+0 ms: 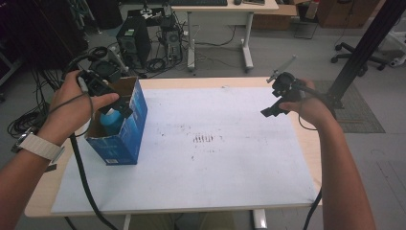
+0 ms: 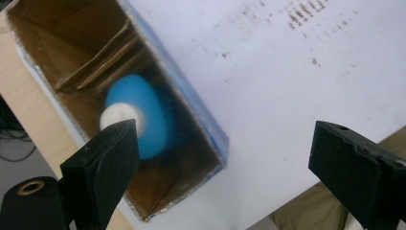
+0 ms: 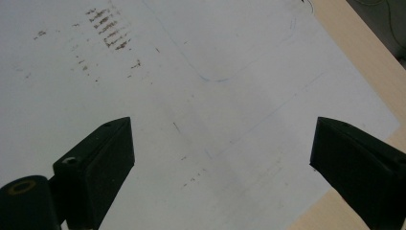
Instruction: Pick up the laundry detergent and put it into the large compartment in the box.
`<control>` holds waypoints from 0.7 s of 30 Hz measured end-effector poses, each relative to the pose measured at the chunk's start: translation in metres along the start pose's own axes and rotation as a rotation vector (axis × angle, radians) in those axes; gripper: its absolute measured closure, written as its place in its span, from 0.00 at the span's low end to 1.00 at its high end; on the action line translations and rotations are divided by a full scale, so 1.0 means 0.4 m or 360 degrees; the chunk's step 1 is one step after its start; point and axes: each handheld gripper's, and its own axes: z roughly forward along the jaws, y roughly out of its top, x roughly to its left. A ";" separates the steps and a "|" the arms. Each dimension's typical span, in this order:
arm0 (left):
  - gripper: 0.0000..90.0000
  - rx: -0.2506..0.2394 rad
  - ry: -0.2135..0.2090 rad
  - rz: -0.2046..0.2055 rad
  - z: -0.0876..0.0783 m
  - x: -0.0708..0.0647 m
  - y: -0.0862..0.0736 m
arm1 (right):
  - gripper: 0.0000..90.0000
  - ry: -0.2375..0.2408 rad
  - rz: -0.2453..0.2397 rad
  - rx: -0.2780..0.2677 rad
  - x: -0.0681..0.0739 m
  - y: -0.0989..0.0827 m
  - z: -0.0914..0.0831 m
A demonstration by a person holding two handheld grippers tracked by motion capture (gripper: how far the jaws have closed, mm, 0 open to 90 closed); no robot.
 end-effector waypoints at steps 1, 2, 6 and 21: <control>0.12 0.0007 -0.0013 0.0022 -0.001 -0.006 0.001 | 0.09 -0.0001 -0.0002 0.0000 0.000 0.000 0.000; 0.12 0.0009 -0.0026 0.0036 -0.002 -0.010 0.002 | 0.09 0.0000 -0.0004 -0.0001 0.000 0.001 0.000; 0.12 0.0014 -0.0052 0.0100 -0.004 -0.028 0.004 | 0.09 0.0000 -0.0005 0.0000 0.001 0.001 0.000; 0.12 0.0023 -0.0090 0.0251 -0.005 -0.086 0.013 | 0.09 -0.0003 -0.0001 -0.0010 0.004 0.000 -0.007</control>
